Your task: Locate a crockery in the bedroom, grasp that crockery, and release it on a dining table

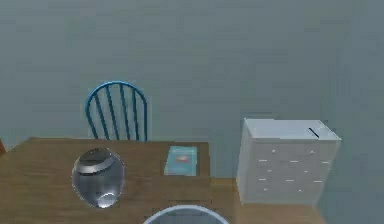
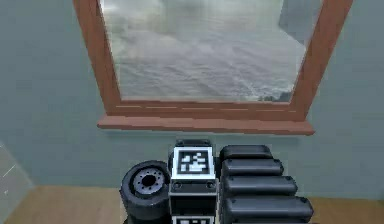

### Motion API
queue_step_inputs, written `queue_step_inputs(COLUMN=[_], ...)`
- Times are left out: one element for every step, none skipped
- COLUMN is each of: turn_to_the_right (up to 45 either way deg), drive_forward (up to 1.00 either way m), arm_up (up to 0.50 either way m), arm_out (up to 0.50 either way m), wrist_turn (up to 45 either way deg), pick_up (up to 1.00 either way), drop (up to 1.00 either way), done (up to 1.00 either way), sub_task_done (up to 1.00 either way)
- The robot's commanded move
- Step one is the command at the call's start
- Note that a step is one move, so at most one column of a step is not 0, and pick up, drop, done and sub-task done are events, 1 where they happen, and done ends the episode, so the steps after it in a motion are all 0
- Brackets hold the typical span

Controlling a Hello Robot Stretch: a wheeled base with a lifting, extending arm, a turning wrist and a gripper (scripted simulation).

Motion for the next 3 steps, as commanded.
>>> queue_step_inputs(turn_to_the_right=[9.0, -45.0, -45.0], drive_forward=[0.00, 0.00, 0.00], arm_up=[0.00, 0.00, 0.00], arm_out=[0.00, 0.00, 0.00], wrist_turn=[0.0, 0.0, 0.0], pick_up=[0.00, 0.00, 0.00], drop=[0.00, 0.00, 0.00], done=[0.00, 0.00, 0.00], sub_task_done=[0.00, 0.00, 0.00])
